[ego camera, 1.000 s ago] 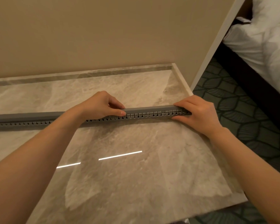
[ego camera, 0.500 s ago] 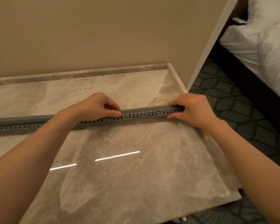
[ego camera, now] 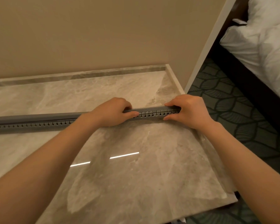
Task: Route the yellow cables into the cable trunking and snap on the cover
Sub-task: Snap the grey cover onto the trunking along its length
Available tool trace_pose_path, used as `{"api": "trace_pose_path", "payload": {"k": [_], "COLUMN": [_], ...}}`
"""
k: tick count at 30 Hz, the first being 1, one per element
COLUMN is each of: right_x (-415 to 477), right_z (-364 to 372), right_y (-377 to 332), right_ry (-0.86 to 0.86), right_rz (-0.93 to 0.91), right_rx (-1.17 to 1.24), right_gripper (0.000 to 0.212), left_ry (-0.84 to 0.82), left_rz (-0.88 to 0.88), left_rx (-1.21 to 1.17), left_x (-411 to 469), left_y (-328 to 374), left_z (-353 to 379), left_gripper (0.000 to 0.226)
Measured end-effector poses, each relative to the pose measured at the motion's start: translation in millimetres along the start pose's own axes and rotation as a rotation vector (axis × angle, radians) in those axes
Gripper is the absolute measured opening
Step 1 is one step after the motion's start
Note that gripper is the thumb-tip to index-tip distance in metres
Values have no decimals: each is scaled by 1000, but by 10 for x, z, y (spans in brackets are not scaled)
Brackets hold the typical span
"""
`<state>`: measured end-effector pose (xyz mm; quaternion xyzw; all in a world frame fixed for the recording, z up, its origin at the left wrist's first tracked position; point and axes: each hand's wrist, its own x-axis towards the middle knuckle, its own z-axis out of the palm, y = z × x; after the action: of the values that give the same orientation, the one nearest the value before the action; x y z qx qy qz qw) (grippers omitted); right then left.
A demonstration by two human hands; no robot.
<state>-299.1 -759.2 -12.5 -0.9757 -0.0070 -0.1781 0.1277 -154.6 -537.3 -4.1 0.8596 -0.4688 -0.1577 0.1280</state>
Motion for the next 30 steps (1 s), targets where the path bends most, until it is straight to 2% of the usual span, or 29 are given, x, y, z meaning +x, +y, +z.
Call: {"api": "trace_pose_path", "payload": {"k": [7, 15, 23, 30], "right_x": [16, -90, -473, -430], "right_z": [18, -36, -232, -241], "right_y": [17, 65, 265, 144], "right_ry": [0, -4, 119, 82], "right_rz": [32, 45, 169, 88], "right_rx": [17, 61, -187, -342], "right_gripper": [38, 36, 39, 28], "left_ry": [7, 44, 10, 28], "left_rz": [70, 112, 168, 209], "left_rx": [-60, -22, -96, -166], "left_x": [477, 567, 571, 594], "left_y": [480, 447, 365, 325], "left_z": [161, 181, 144, 168], "left_gripper": [39, 35, 38, 37]}}
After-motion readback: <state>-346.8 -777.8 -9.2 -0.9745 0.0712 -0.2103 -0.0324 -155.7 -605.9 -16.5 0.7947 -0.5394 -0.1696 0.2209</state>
